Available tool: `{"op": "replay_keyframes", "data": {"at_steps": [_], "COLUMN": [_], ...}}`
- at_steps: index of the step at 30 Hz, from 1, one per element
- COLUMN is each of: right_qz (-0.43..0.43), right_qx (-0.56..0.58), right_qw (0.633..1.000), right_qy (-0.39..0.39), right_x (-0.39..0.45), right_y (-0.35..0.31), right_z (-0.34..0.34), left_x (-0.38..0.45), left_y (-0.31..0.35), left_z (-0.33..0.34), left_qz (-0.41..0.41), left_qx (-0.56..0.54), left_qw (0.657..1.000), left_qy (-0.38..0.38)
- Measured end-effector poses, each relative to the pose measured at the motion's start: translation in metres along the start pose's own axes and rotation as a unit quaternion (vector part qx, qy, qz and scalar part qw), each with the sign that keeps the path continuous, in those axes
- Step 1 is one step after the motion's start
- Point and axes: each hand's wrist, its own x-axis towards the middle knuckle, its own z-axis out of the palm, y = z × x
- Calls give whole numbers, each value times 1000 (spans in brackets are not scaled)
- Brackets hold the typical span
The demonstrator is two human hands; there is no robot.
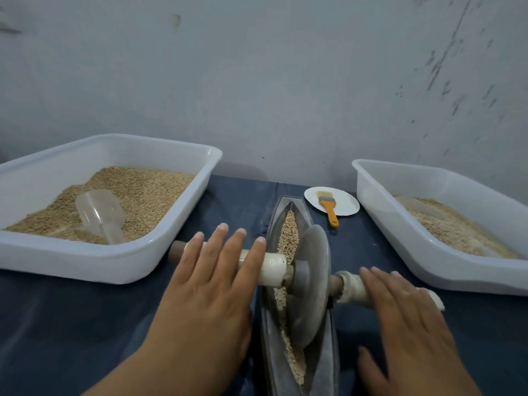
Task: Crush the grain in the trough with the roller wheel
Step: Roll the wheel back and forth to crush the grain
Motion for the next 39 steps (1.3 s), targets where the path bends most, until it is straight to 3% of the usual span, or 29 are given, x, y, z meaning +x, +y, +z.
{"op": "replay_keyframes", "data": {"at_steps": [4, 8, 11, 15, 20, 29, 35, 39], "right_qz": [42, 63, 74, 40, -3, 43, -6, -5], "right_qx": [6, 17, 37, 23, -29, -20, -54, -22], "right_qw": [998, 997, 995, 998, 999, 997, 995, 997], "right_qy": [-46, -34, -49, -52, -38, -63, -85, -80], "right_x": [44, 106, 120, 85, 78, 152, 84, 100], "right_y": [3, 12, 15, 29, 28, 24, 37, 39], "right_z": [5, 9, 12, 21, 13, 5, 19, 17], "left_x": [42, 101, 115, 74, 53, 128, 62, 90], "left_y": [-1, -15, -13, -9, -27, -31, -25, -27], "left_z": [12, 29, 25, 29, 35, 35, 36, 38], "left_qz": [-47, -73, -61, -30, -29, -66, 12, -11], "left_qx": [34, 59, 45, 51, 22, -13, -24, -17], "left_qw": [993, 984, 988, 994, 992, 982, 998, 995], "left_qy": [-98, -153, -137, -88, -118, -174, -52, -99]}}
